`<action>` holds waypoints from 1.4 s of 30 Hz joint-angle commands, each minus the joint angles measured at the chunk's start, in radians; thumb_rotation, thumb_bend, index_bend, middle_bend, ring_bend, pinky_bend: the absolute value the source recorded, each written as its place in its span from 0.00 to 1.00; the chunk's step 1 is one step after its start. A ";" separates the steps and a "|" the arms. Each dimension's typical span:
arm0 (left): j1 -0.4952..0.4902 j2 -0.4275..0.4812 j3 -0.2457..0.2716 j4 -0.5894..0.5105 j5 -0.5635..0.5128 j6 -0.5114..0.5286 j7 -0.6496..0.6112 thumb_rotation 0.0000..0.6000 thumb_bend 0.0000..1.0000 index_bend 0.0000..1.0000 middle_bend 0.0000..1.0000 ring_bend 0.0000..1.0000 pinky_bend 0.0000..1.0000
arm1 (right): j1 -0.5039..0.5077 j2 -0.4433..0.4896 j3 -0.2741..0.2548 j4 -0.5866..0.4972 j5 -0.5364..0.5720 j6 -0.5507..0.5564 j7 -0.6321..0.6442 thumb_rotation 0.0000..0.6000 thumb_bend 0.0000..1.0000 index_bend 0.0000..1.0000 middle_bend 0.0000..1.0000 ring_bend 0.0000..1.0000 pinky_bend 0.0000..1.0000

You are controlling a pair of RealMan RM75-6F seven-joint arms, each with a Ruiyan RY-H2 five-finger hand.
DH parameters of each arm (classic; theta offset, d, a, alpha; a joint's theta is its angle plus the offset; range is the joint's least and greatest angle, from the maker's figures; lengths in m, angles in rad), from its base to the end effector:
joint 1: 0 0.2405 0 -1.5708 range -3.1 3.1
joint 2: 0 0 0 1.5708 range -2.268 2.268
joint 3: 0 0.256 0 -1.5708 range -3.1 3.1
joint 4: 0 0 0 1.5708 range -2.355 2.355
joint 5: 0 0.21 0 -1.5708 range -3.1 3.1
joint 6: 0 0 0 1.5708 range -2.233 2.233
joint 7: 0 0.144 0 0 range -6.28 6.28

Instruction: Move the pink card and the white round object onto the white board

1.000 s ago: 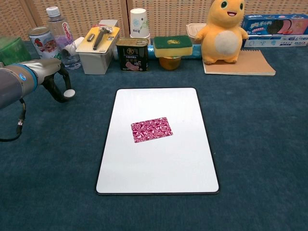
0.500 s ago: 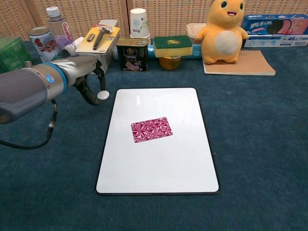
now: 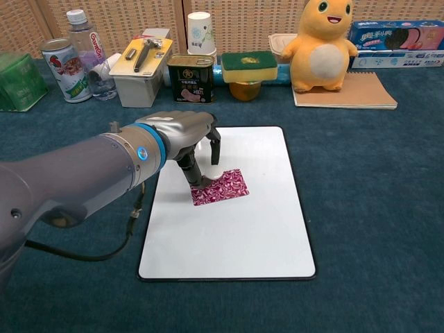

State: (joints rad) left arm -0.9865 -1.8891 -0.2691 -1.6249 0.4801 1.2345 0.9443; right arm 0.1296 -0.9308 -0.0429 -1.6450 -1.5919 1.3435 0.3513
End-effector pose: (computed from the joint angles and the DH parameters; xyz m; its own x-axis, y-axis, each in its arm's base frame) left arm -0.0400 0.2972 -0.0985 0.4840 0.4083 0.7740 0.8738 -0.2734 -0.4022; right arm -0.3167 -0.1721 0.1825 0.2292 -0.2289 0.9461 -0.9734 -0.0512 0.2234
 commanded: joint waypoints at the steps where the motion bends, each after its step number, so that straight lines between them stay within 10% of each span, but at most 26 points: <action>1: -0.005 -0.008 0.001 -0.009 0.000 0.008 0.006 1.00 0.29 0.46 0.00 0.00 0.09 | 0.001 0.000 0.000 0.001 -0.001 -0.001 0.002 1.00 0.00 0.01 0.00 0.00 0.00; 24: -0.015 -0.014 0.015 -0.011 -0.038 0.033 0.070 1.00 0.22 0.45 0.00 0.00 0.09 | -0.003 0.002 0.000 0.002 0.000 0.006 0.005 1.00 0.00 0.01 0.00 0.00 0.00; 42: 0.060 0.146 0.042 -0.180 0.128 0.145 0.005 1.00 0.12 0.00 0.00 0.00 0.09 | -0.002 0.002 -0.001 0.003 -0.006 0.007 0.009 1.00 0.00 0.01 0.00 0.00 0.00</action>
State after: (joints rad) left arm -0.9511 -1.7883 -0.2415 -1.7638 0.5717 1.3500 0.9625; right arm 0.1269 -0.9284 -0.0434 -1.6411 -1.5982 1.3515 0.3617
